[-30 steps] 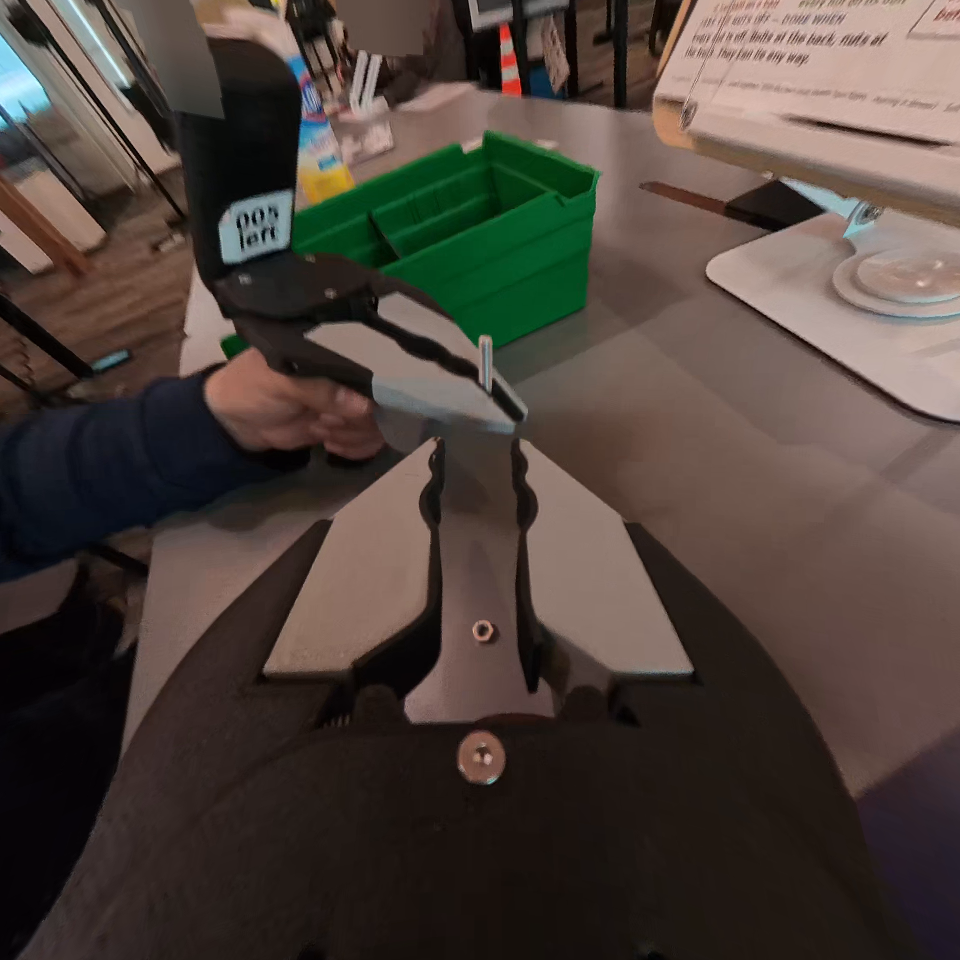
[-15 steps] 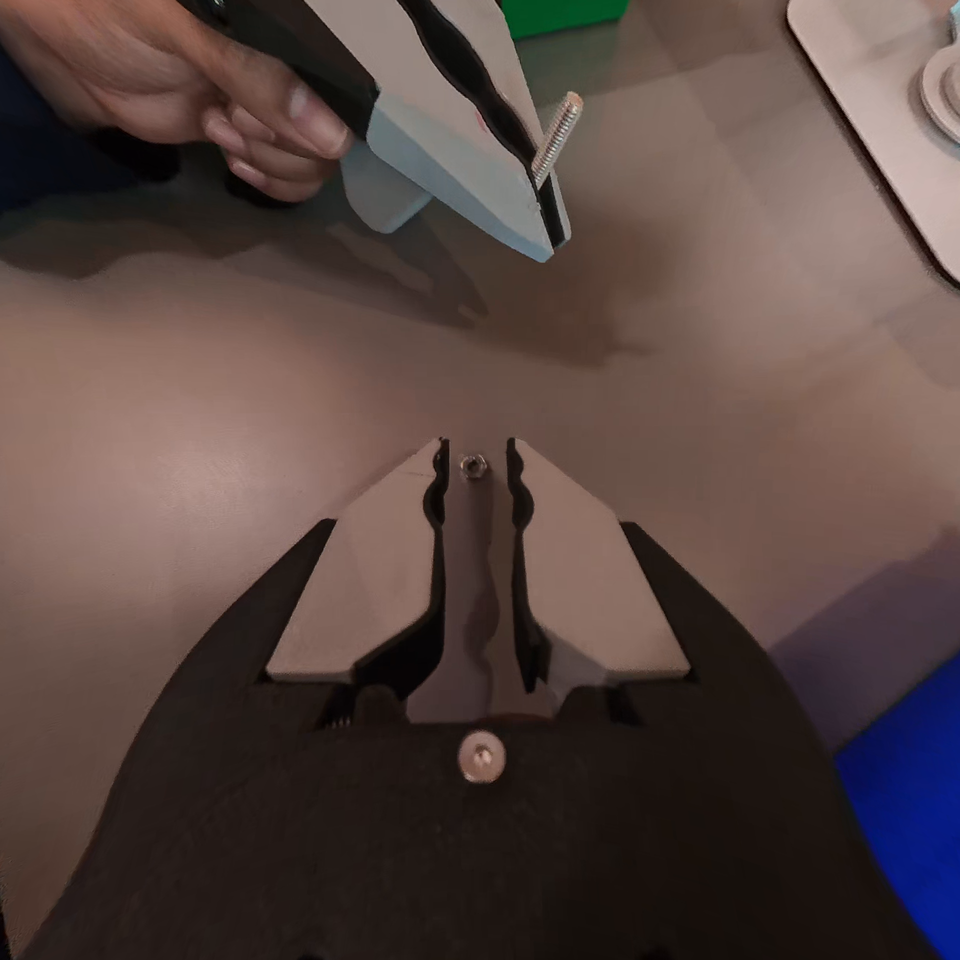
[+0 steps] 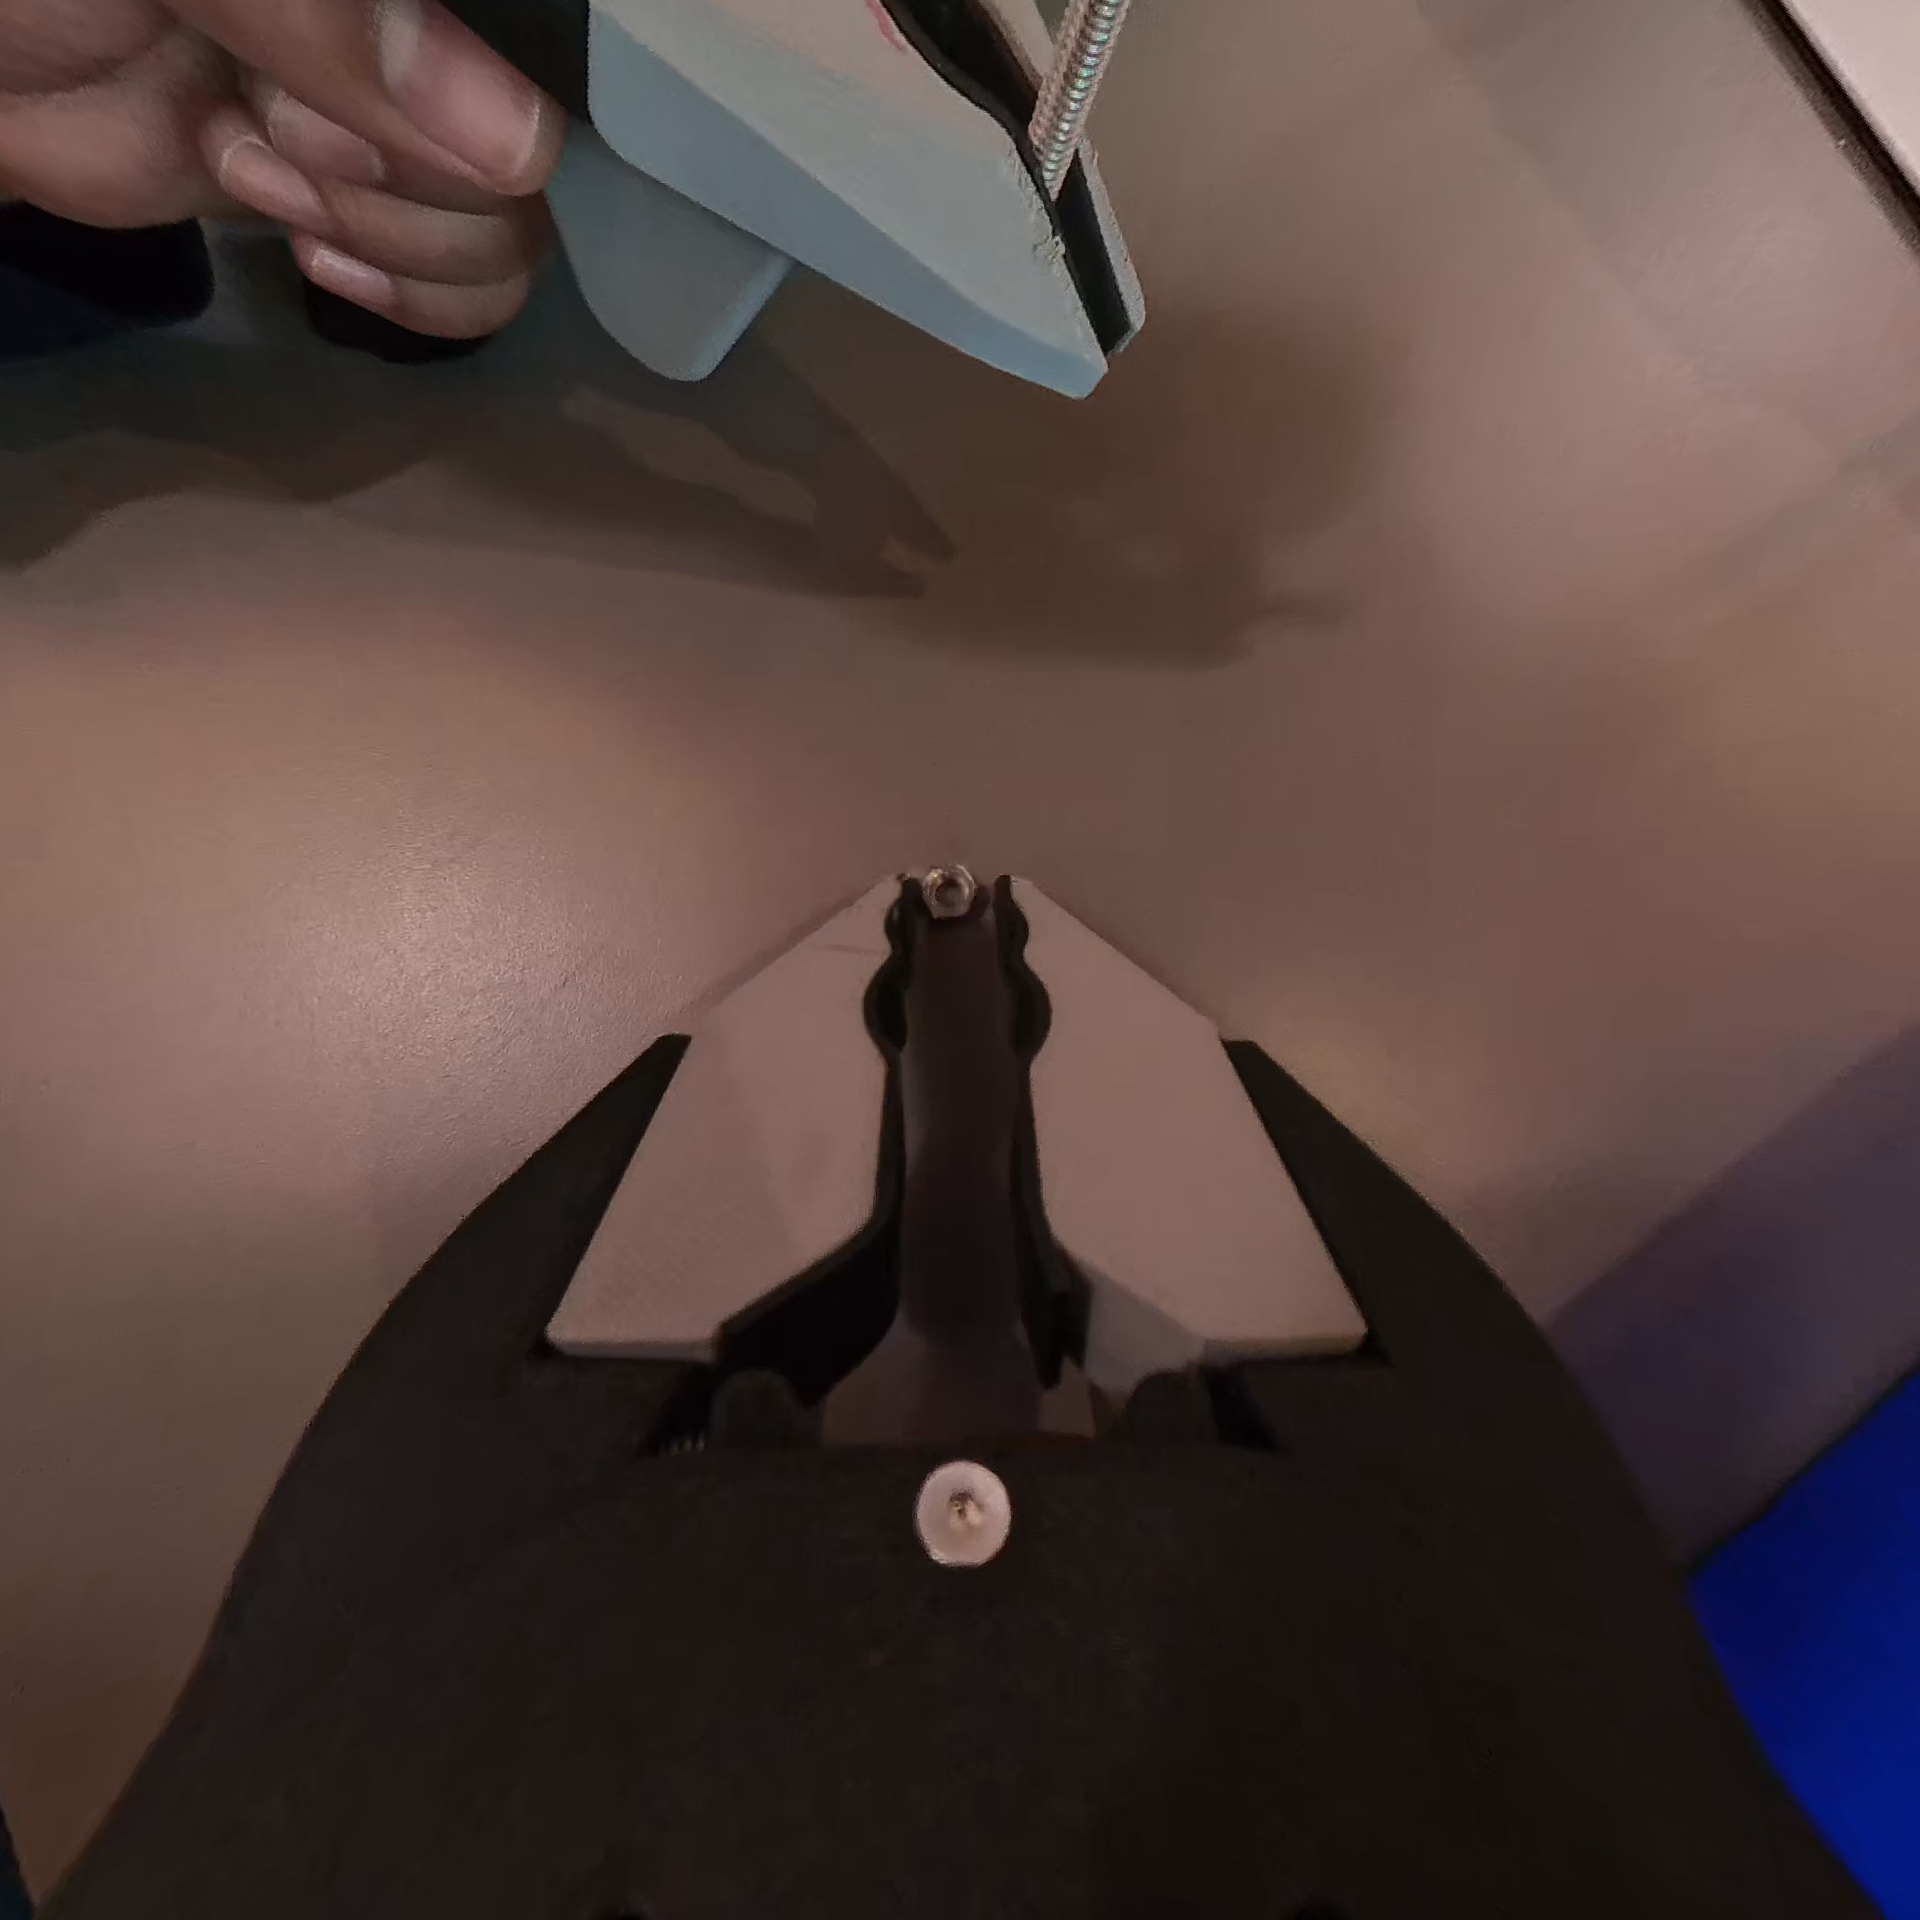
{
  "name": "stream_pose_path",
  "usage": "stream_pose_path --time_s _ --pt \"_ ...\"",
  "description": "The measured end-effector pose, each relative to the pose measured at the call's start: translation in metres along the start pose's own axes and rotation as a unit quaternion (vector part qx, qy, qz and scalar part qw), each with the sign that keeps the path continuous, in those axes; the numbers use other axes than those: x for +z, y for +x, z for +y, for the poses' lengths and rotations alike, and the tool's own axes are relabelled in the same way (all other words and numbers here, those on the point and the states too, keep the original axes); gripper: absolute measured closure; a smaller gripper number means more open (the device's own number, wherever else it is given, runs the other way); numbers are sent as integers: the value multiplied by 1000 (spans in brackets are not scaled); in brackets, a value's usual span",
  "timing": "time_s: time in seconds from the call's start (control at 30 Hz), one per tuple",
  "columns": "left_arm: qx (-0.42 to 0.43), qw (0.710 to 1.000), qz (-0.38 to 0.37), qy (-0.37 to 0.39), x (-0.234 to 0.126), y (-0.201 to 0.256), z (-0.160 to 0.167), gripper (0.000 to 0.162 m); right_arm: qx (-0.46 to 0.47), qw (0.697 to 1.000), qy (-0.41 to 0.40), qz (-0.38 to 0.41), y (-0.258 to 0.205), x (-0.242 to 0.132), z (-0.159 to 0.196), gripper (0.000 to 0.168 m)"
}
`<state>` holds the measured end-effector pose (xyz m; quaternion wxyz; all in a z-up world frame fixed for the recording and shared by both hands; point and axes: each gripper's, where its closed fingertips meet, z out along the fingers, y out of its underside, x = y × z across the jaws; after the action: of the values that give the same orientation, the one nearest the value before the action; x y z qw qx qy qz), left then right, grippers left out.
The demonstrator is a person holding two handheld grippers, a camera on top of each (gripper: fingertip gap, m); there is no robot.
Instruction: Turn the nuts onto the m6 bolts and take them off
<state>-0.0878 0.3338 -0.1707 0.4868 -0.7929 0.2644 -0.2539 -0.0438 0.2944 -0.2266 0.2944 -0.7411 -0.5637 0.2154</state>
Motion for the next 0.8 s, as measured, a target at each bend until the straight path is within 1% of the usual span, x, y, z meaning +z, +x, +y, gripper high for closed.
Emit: stream_pose_path --time_s 0.03,0.27,0.37,0.5,0.67,0.8 --pt "1 1000 -1 0 0 0 0 160 -4 1000 0 5 1 0 0 160" --pt "6 1000 11 -1 1 5 1 160 -2 1000 6 0 1 1 -1 160" --pt "19 1000 22 -1 3 10 2 160 -3 1000 25 2 3 -3 -7 161" --pt "32 999 30 -8 7 15 5 160 -13 998 69 0 2 -17 -22 160" --pt "76 996 42 -6 10 26 5 160 2 992 125 -12 -5 -37 -44 160" --pt "63 997 29 23 9 25 -4 160 -14 992 125 6 -6 -55 -58 160"
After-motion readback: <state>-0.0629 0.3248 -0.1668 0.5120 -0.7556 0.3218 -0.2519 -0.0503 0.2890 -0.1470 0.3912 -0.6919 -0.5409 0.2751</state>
